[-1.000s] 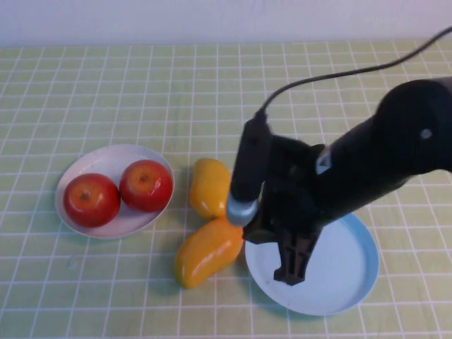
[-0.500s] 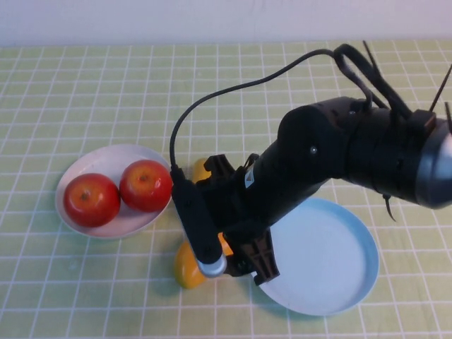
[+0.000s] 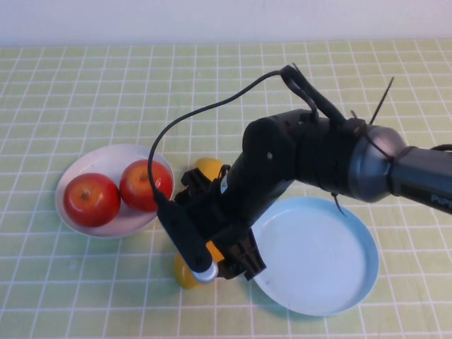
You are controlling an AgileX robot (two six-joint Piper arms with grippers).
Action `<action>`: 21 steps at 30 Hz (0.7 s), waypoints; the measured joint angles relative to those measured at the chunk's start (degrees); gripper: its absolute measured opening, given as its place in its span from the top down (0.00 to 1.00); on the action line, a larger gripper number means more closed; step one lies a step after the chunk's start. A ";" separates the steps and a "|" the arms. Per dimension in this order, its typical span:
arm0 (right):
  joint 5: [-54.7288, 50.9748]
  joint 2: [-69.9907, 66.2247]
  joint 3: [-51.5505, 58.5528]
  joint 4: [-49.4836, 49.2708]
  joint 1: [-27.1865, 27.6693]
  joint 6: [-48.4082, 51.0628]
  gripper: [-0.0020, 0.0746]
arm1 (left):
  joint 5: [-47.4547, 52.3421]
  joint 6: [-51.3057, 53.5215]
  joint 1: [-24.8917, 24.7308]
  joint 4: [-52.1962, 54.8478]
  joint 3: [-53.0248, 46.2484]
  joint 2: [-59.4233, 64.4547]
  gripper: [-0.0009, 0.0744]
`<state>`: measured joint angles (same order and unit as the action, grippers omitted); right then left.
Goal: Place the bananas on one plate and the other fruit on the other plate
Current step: Put another type of fruit in the right plate
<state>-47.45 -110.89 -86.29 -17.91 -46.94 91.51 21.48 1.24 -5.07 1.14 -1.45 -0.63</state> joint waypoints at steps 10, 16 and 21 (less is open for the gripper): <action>-2.57 -7.08 -6.69 0.00 0.12 -1.92 0.15 | 0.00 0.00 0.00 0.00 0.00 0.00 0.98; -3.19 -8.61 -6.72 0.27 0.62 -5.89 0.15 | 0.00 0.00 0.00 0.00 0.00 0.00 0.98; -3.16 -8.76 -6.72 0.01 0.62 -8.55 0.23 | 0.00 0.00 0.00 0.00 0.00 0.00 0.98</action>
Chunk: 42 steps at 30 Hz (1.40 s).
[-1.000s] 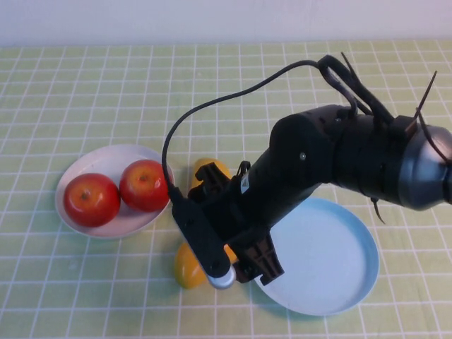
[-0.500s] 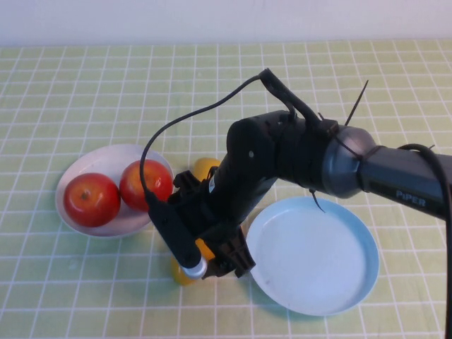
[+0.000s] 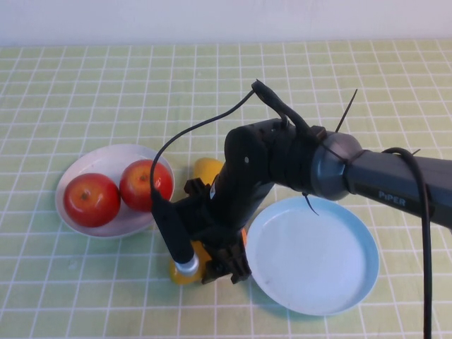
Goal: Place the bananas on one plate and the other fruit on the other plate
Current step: Put another type of fruit in the right plate
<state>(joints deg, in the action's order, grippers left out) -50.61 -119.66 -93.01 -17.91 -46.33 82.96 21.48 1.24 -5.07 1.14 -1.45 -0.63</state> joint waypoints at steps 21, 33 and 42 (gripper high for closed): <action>-4.65 5.46 -8.07 4.11 0.13 -31.09 0.25 | 0.00 0.00 0.00 0.00 0.00 0.00 0.98; -19.28 6.82 -11.02 21.28 3.20 -89.54 0.25 | 0.00 0.00 0.00 0.00 0.00 0.00 0.98; -16.24 14.31 0.78 20.54 6.26 -98.88 0.25 | 0.00 0.00 0.00 0.00 0.00 0.00 0.98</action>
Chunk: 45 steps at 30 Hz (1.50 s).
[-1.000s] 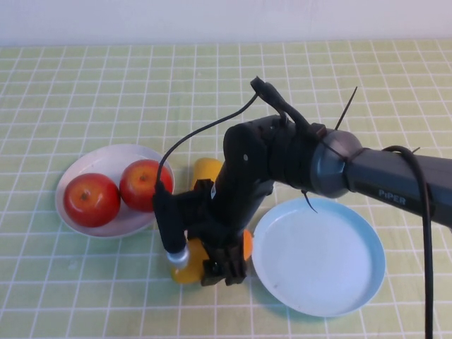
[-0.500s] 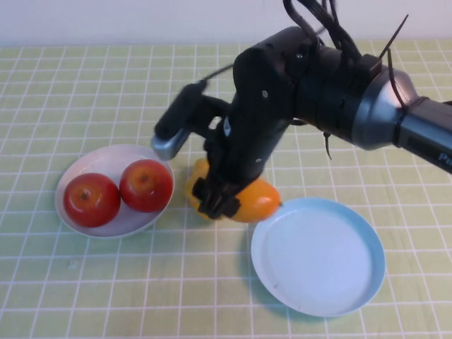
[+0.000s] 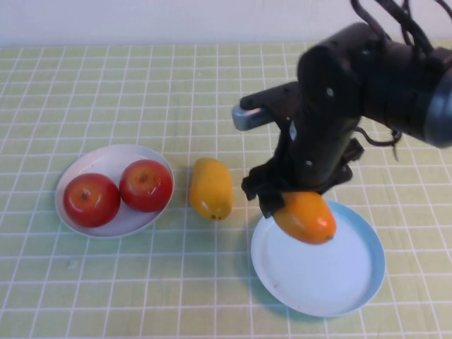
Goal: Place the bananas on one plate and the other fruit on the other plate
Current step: Put another type of fruit in the right plate
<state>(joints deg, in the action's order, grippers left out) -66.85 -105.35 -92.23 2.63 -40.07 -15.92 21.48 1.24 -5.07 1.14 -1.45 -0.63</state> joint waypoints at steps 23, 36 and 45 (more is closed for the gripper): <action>15.50 2.47 18.16 -4.29 0.23 -4.94 0.23 | 0.00 0.00 0.00 0.00 0.00 0.00 0.98; 14.29 2.47 18.16 -1.12 0.71 -5.05 0.09 | 0.00 0.00 0.00 0.00 0.00 0.00 0.98; 12.40 2.59 9.23 -2.31 -0.12 -7.97 0.09 | 0.00 0.00 0.00 0.00 0.00 0.00 0.98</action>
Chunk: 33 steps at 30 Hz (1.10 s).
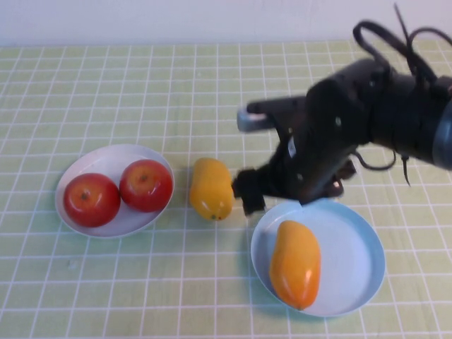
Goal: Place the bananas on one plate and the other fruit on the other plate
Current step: Put another type of fruit in the right plate
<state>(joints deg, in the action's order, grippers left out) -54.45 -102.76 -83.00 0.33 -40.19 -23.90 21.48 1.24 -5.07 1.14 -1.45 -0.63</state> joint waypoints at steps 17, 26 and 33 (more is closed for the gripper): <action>-9.37 -25.20 -36.98 -1.51 0.00 -2.57 0.09 | 0.00 0.00 0.00 0.00 0.00 0.00 0.98; -12.63 -31.70 -44.46 -2.02 0.00 -1.42 0.09 | 0.00 0.00 0.00 0.00 0.00 0.00 0.98; -12.63 -34.10 -44.69 -2.46 0.00 0.78 0.09 | 0.00 0.00 0.00 0.00 0.00 0.00 0.98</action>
<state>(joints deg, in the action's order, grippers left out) -67.08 -136.87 -127.69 -2.13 -40.19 -23.12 21.48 1.24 -5.07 1.14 -1.45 -0.63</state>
